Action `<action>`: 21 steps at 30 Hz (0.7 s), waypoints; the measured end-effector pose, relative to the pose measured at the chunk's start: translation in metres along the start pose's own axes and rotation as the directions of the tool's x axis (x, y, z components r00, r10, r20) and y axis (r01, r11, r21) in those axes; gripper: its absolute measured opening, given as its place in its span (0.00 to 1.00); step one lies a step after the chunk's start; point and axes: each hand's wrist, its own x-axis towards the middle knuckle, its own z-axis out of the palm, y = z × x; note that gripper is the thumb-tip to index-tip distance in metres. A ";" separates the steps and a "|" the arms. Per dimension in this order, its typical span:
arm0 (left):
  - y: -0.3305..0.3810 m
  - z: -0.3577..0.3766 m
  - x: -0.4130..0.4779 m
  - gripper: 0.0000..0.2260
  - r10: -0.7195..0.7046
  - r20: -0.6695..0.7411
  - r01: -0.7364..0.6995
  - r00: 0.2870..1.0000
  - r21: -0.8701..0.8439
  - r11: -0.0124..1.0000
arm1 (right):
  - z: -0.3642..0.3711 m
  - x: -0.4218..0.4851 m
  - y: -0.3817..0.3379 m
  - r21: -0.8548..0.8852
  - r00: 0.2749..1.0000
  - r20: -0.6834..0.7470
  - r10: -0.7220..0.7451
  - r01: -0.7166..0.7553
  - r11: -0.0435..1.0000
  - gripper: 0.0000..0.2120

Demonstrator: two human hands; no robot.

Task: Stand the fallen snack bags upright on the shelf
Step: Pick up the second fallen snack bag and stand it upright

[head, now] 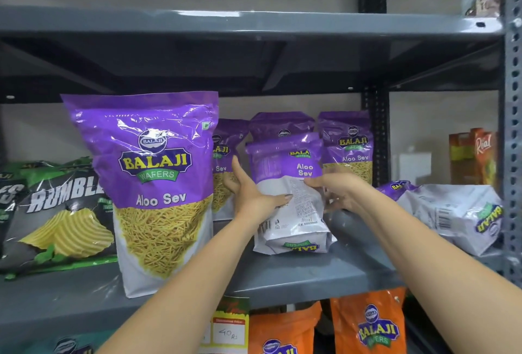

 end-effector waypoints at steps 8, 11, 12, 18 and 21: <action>-0.006 0.010 -0.008 0.57 0.393 -0.072 -0.374 0.917 0.192 0.907 | 0.004 0.013 -0.002 0.150 0.971 -0.068 -0.227 0.235 0.960 0.26; -0.014 0.012 -0.016 0.51 0.436 -0.045 -0.409 0.899 0.268 0.872 | 0.005 0.011 0.007 0.125 0.956 -0.027 -0.292 0.293 0.948 0.25; -0.016 0.012 -0.018 0.50 0.444 -0.030 -0.419 0.895 0.278 0.864 | 0.004 0.009 0.011 0.128 0.951 -0.015 -0.310 0.309 0.943 0.25; -0.021 0.023 -0.039 0.39 0.560 -0.051 -0.467 0.827 0.493 0.734 | -0.011 0.015 0.020 0.341 0.960 0.083 -0.266 0.224 0.913 0.24; -0.012 0.037 -0.053 0.23 0.546 -0.141 -0.466 0.826 0.373 0.802 | -0.022 0.038 0.027 0.585 0.989 0.092 -0.113 0.038 0.810 0.32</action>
